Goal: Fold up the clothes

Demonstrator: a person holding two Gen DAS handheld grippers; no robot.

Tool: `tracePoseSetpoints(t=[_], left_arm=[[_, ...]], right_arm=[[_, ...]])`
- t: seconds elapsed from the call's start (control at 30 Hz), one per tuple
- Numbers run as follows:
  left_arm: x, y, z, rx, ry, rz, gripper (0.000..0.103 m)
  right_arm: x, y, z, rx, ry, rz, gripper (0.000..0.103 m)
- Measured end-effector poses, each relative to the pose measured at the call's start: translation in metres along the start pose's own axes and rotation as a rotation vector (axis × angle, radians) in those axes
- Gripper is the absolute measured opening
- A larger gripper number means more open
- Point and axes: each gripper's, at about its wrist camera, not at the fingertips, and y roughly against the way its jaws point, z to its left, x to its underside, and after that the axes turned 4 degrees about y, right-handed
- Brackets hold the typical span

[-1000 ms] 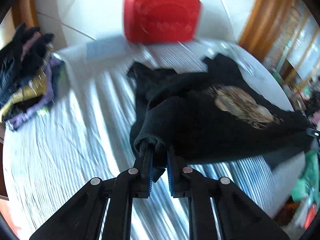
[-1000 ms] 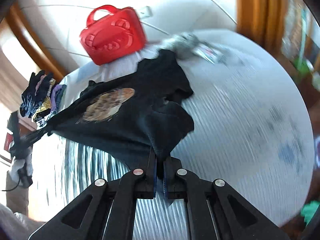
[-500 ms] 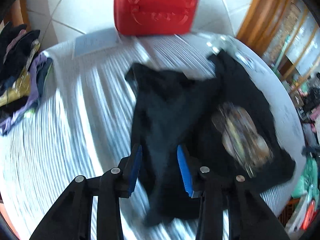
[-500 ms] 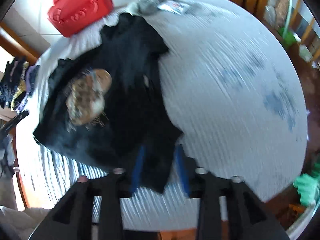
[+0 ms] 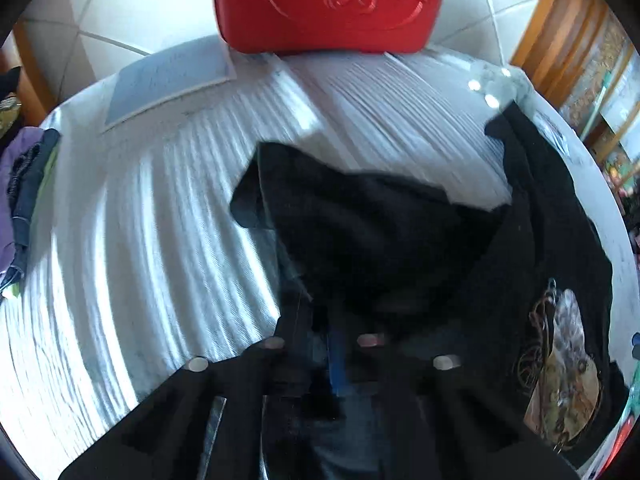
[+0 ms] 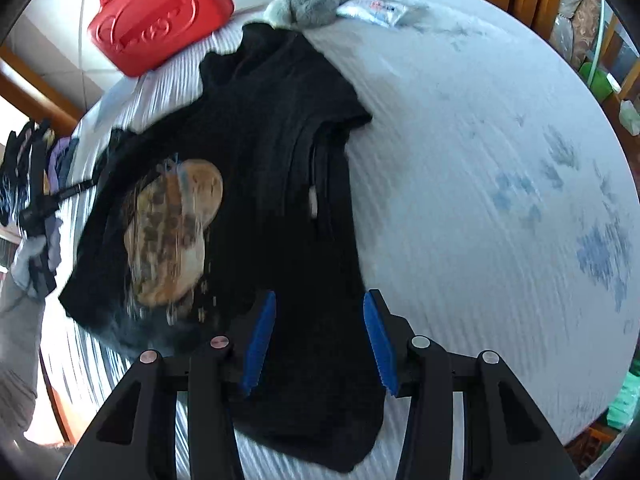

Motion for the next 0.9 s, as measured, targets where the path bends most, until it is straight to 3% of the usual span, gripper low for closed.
tracePoseSetpoints(t=[0.13,0.3,0.47,0.67,0.73,0.8,0.9], left_arm=[[-0.007,0.024,0.01,-0.046,0.054,-0.076,0.005],[-0.009,0.041,0.02,-0.082,0.07,-0.101,0.005],[-0.008,0.05,0.023,-0.078,0.077,-0.107,0.005],[-0.009,0.063,0.026,-0.062,0.084,-0.133,0.005],[-0.01,0.067,0.026,-0.062,0.085,-0.137,0.005],[-0.01,0.071,0.026,-0.063,0.086,-0.144,0.005],[-0.01,0.078,0.027,-0.078,0.084,-0.158,0.005]], right_arm=[[-0.031,-0.011,-0.011,-0.042,-0.051,-0.071,0.046],[-0.068,-0.032,-0.018,-0.087,-0.085,-0.101,0.046],[-0.101,-0.059,-0.016,-0.077,-0.089,-0.07,0.046],[-0.116,-0.09,-0.023,-0.103,-0.164,-0.031,0.045],[-0.12,-0.095,-0.023,-0.095,-0.151,-0.049,0.033],[-0.127,-0.093,-0.016,-0.051,-0.093,-0.092,0.006],[-0.133,-0.078,-0.005,-0.007,-0.043,-0.168,0.005]])
